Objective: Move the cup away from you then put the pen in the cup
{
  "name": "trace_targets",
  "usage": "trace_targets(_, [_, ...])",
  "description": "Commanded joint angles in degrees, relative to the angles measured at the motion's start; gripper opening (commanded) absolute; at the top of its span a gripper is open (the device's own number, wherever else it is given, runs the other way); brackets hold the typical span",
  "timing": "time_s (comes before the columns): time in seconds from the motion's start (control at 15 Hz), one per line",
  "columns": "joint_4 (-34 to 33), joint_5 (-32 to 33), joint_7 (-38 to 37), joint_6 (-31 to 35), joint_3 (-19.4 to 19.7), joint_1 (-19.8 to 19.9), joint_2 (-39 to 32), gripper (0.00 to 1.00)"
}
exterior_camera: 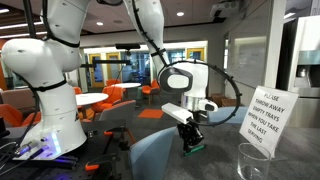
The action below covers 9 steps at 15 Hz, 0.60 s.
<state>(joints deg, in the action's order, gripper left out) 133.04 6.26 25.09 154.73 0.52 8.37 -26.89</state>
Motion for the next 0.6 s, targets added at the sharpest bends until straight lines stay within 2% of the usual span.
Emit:
trace_targets(0.0, [-0.61,1.84,-3.21,-1.37,0.90,-1.05,-0.03,0.03])
trace_targets(0.07, [-0.64,2.02,-3.50,-1.53,1.01,-1.18,-0.02,0.02])
trace_targets(0.13, [-0.69,2.12,-3.54,-1.91,1.03,-1.21,0.01,0.31])
trace_targets(0.2, [-0.72,1.92,-3.10,-2.14,0.73,-0.95,-0.01,0.28])
trace_targets(0.27, [-0.13,0.76,-1.20,-0.49,-0.46,0.50,-0.01,0.05])
trace_targets(0.47, [-0.14,0.77,-1.20,-0.59,-0.46,0.48,-0.02,0.26])
trace_targets(0.53, [-0.14,0.77,-1.20,-0.61,-0.46,0.48,-0.02,0.28])
